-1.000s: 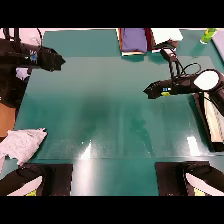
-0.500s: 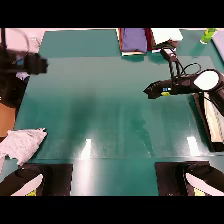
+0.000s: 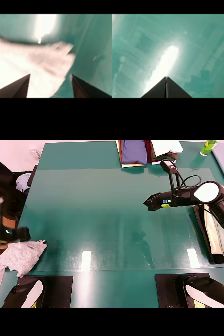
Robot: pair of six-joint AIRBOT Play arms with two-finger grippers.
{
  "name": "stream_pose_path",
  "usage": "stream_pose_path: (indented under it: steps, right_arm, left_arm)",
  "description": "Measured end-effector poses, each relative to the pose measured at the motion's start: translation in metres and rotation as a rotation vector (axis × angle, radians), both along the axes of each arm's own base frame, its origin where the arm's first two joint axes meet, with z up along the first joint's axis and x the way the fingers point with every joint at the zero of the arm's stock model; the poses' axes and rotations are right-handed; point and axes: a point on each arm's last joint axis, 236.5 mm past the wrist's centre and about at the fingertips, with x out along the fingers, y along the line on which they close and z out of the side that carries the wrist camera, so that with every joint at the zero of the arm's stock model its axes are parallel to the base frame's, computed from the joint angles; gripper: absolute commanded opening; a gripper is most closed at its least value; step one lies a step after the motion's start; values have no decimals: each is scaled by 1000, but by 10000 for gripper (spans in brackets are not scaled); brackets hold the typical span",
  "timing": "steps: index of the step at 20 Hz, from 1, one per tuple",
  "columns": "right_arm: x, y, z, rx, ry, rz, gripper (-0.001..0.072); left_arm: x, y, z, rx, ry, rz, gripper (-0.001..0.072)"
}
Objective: Fold the shirts.
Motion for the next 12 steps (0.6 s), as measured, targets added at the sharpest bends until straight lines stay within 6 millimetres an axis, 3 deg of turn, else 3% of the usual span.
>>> stream_pose_path:
  steps: [3,6,7,8,9,12]
  right_arm:
    - [0,0,0,0,0,0,14]
    - [0,0,0,0,-1,0,14]
    - [1,0,0,0,-2,-1,14]
    - [1,0,0,1,-4,-2,14]
    - [1,0,1,1,-4,-2,13]
    - [1,0,2,2,-9,-3,14]
  left_arm:
    - [-25,7,-42,10,84,23,598]
    - [-35,9,-60,16,107,40,597]
    - [-37,9,-63,16,111,47,486]
    - [-38,9,-65,16,113,53,160]
    - [-40,10,-67,16,118,60,25]
    - [-39,11,-65,19,112,73,22]
